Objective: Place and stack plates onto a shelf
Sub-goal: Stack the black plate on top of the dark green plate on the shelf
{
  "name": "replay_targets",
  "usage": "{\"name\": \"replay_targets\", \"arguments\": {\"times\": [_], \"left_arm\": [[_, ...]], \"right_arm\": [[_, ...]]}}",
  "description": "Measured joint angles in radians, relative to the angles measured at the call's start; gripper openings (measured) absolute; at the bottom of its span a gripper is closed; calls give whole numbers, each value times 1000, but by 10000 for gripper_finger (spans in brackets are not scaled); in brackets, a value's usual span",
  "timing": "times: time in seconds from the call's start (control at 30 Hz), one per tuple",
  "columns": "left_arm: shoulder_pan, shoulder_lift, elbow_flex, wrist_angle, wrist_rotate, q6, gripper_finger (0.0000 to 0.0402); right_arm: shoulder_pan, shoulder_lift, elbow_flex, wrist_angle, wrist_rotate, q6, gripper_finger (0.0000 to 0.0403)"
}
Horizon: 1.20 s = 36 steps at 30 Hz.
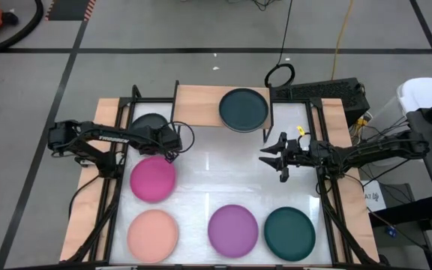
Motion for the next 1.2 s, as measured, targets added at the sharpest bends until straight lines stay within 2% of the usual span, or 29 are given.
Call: {"name": "replay_targets", "arguments": {"times": [0.23,0.47,0.9,1.07,1.2], "left_arm": [[-14,-3,34,-86,-48,-46,12],[-14,-4,102,-213,-140,-99,12],[-14,-5,412,-587,-320,-158,12],[-24,-5,559,-572,-344,-53,12],[-51,-5,649,-381,-343,178,12]], "right_arm": [[0,0,0,-1,0,22,143],[0,0,0,-9,0,26,143],[0,0,0,-23,0,45,143],[0,0,0,-23,0,45,143],[0,0,0,-23,0,45,143]]}}
